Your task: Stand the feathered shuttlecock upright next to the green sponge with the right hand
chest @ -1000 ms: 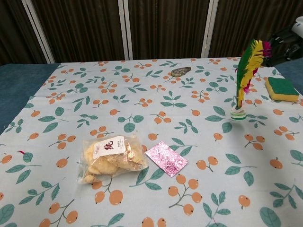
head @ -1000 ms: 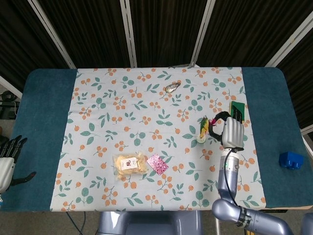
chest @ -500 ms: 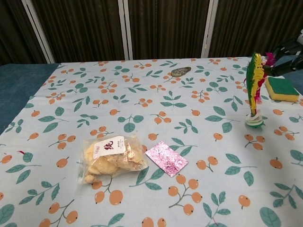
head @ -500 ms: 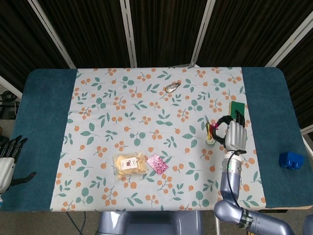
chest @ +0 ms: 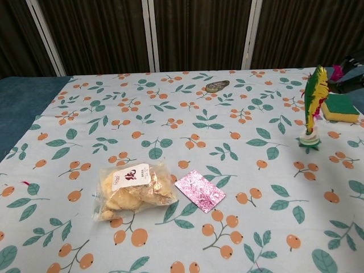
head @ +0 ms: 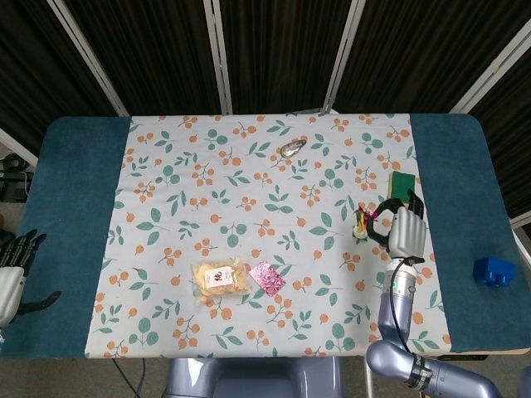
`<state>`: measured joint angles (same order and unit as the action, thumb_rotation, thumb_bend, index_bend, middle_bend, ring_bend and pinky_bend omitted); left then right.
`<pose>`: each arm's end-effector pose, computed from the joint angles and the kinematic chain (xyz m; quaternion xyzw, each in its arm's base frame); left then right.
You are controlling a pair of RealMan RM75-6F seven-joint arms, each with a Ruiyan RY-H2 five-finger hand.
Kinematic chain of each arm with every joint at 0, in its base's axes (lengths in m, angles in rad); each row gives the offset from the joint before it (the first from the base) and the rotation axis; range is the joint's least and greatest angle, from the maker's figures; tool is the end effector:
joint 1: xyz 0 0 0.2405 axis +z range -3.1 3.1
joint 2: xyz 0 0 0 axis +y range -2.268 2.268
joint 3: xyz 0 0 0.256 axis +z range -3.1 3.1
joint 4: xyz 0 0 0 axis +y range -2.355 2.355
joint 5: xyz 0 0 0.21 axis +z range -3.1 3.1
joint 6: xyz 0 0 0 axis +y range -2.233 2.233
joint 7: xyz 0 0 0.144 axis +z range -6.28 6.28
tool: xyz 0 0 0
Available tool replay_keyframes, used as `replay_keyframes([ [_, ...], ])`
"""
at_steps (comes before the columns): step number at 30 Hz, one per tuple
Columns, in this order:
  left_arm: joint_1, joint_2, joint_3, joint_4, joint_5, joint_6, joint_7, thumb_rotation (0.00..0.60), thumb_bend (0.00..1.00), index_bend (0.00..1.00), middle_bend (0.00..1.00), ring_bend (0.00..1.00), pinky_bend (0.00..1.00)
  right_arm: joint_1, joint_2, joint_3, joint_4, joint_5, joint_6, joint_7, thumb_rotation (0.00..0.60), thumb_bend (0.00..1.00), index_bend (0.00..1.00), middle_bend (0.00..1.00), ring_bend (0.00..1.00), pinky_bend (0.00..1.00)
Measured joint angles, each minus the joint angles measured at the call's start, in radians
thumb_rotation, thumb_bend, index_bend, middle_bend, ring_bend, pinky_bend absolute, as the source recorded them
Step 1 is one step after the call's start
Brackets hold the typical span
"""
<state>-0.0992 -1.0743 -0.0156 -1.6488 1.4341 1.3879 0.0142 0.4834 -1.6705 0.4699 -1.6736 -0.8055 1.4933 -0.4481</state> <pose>-0.3217 0.1767 0.1564 -0.6044 -0.4288 -0.3366 0.5810 -0.1874 -0.3204 0.0499 0.3887 -0.5351 0.4539 0.5971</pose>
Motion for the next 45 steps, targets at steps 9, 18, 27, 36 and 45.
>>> replay_keyframes([
  [9, 0.000, -0.001, 0.000, -0.002, -0.002, 0.000, 0.004, 0.560, 0.20, 0.00, 0.00, 0.00, 0.00, -0.034, 0.024, -0.014, -0.007, 0.028, 0.006, 0.009, 0.600, 0.44, 0.62, 0.35, 0.00, 0.00],
  [18, 0.000, -0.001, 0.000, -0.002, -0.002, 0.000, 0.006, 0.560, 0.20, 0.00, 0.00, 0.00, 0.00, -0.048, 0.041, -0.023, -0.015, 0.011, 0.021, 0.012, 0.600, 0.41, 0.37, 0.18, 0.00, 0.00],
  [27, 0.001, 0.000, 0.000, -0.002, 0.000, 0.003, 0.004, 0.561, 0.20, 0.00, 0.00, 0.00, 0.00, -0.075, 0.078, -0.048, -0.038, -0.004, 0.039, -0.003, 0.600, 0.29, 0.05, 0.00, 0.00, 0.00],
  [36, 0.002, 0.000, 0.001, -0.002, 0.006, 0.006, 0.004, 0.561, 0.20, 0.00, 0.00, 0.00, 0.00, -0.125, 0.145, -0.091, -0.071, -0.012, 0.034, -0.004, 0.600, 0.22, 0.00, 0.00, 0.00, 0.00],
  [45, 0.002, -0.001, 0.001, -0.001, 0.006, 0.006, 0.010, 0.559, 0.20, 0.00, 0.00, 0.00, 0.00, -0.156, 0.203, -0.102, -0.107, -0.015, 0.029, 0.005, 0.600, 0.20, 0.00, 0.00, 0.00, 0.00],
])
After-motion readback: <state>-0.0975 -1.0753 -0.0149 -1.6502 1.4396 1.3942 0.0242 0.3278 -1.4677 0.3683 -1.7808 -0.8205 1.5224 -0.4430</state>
